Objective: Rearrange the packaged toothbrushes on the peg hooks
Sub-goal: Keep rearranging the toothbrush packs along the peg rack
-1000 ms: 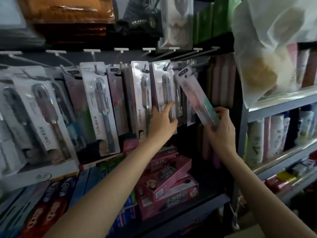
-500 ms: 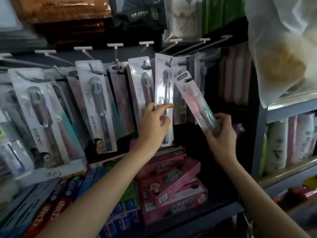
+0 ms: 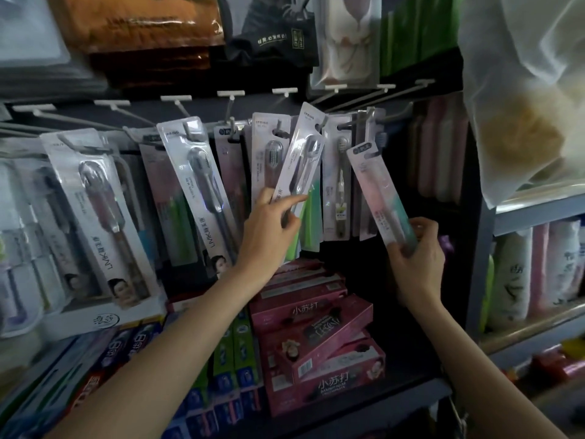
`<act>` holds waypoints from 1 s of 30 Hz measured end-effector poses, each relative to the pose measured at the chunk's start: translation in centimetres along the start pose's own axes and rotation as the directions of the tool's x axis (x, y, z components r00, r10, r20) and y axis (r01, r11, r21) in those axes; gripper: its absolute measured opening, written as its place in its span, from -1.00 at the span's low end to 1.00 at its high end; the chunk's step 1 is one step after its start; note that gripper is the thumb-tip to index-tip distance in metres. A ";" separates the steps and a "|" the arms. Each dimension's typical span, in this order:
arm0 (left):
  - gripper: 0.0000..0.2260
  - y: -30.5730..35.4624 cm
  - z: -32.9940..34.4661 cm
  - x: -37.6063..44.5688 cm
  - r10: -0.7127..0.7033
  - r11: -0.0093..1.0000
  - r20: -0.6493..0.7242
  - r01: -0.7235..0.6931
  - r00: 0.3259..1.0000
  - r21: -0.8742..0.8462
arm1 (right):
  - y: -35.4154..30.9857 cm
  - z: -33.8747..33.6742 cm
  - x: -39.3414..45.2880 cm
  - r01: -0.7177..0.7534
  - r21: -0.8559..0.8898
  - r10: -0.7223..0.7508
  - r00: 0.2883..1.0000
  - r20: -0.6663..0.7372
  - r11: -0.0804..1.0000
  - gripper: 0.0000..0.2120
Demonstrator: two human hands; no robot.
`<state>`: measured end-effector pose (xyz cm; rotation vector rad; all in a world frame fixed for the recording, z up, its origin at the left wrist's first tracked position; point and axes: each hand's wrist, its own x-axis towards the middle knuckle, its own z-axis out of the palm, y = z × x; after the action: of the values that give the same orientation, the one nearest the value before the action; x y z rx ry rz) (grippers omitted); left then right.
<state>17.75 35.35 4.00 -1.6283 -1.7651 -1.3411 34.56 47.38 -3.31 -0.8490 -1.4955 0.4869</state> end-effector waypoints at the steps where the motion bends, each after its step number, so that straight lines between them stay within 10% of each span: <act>1: -0.67 0.0 0.0 0.0 0.000 1.000 0.004 0.000 1.000 -0.001 | 0.0 -0.1 0.1 -0.006 -0.004 0.006 1.000 -0.004 1.000 -0.65; 9: -0.64 0.3 1.5 -1.2 -0.023 0.986 -0.078 0.035 0.997 0.165 | -0.2 -1.4 -0.2 -0.020 -0.001 0.020 1.000 -0.011 1.000 -0.64; 15: -0.65 3.1 5.3 -0.9 0.395 0.863 -0.056 -0.350 0.917 0.364 | 0.3 -2.0 -0.8 0.002 0.042 -0.003 1.000 0.028 0.999 -0.63; 23: -0.54 3.4 6.0 0.3 -0.018 0.999 -0.154 0.011 0.988 -0.041 | 1.2 -2.6 -0.6 0.075 0.012 -0.075 0.993 0.089 0.997 -0.64; 30: -0.36 2.0 5.2 1.3 -0.136 0.991 -0.097 0.137 0.986 -0.001 | 0.9 -1.4 0.8 0.093 0.010 -0.094 0.995 0.027 0.996 -0.64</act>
<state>20.92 40.04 3.36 -1.4358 -1.8490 -1.4485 36.19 48.24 -3.26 -0.7643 -1.5500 0.4371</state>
